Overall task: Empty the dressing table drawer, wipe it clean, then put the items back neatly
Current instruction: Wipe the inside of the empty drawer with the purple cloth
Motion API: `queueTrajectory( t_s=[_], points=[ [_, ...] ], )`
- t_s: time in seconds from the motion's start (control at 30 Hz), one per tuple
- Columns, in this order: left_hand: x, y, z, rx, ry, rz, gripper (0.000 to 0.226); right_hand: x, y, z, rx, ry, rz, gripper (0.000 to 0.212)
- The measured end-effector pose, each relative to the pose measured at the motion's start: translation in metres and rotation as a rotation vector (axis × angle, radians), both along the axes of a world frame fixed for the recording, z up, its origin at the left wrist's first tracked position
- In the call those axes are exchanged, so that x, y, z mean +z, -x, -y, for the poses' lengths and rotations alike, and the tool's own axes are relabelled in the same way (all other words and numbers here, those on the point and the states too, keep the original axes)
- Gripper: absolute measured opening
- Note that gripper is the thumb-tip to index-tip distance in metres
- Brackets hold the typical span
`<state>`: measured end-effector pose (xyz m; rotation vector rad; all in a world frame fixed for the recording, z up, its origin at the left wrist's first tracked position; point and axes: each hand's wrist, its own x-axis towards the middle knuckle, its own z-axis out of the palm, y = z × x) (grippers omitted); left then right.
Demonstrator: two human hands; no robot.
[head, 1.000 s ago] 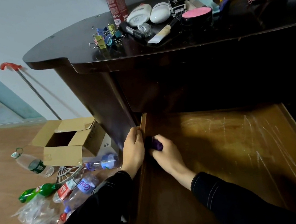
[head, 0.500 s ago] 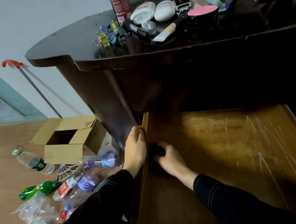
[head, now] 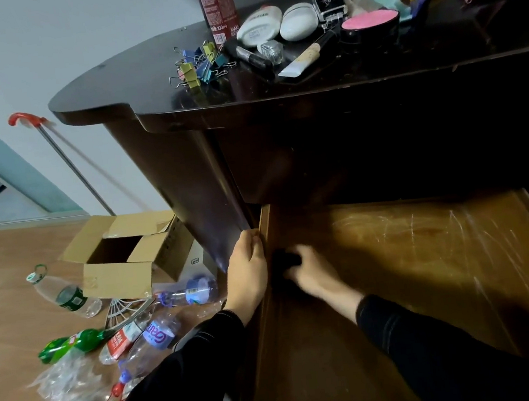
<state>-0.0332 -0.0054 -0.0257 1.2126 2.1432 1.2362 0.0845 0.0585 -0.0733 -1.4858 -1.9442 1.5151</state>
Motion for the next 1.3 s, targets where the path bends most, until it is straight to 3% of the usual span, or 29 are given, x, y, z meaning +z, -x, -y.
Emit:
queueTrajectory(
  t_s=[0.13, 0.37, 0.6, 0.77, 0.97, 1.13, 1.3],
  points=[
    [0.001, -0.001, 0.001, -0.013, 0.007, 0.007, 0.017, 0.013, 0.014, -0.031, -0.066, -0.093, 0.026, 0.052],
    [-0.001, -0.001, 0.0, -0.007, -0.001, 0.025, 0.017, -0.012, -0.015, 0.04, 0.18, 0.056, 0.125, 0.053],
    [0.002, -0.002, 0.001, 0.003, 0.0, -0.016, 0.015, 0.023, -0.009, 0.023, 0.013, -0.143, -0.1, 0.035],
    [0.002, -0.003, 0.002, 0.0, 0.012, -0.026, 0.017, 0.006, -0.015, 0.037, 0.177, 0.007, 0.133, 0.049],
    [0.003, -0.002, 0.001, 0.005, 0.013, -0.024, 0.016, 0.027, -0.013, 0.03, 0.035, -0.129, -0.176, 0.032],
    [0.002, -0.001, 0.001, -0.012, 0.013, 0.034, 0.017, 0.014, -0.017, 0.044, 0.137, -0.015, 0.058, 0.047],
    [0.002, 0.0, 0.016, -0.05, 0.023, 0.047, 0.024, 0.034, -0.016, 0.042, 0.05, -0.248, -0.148, 0.027]
  ],
)
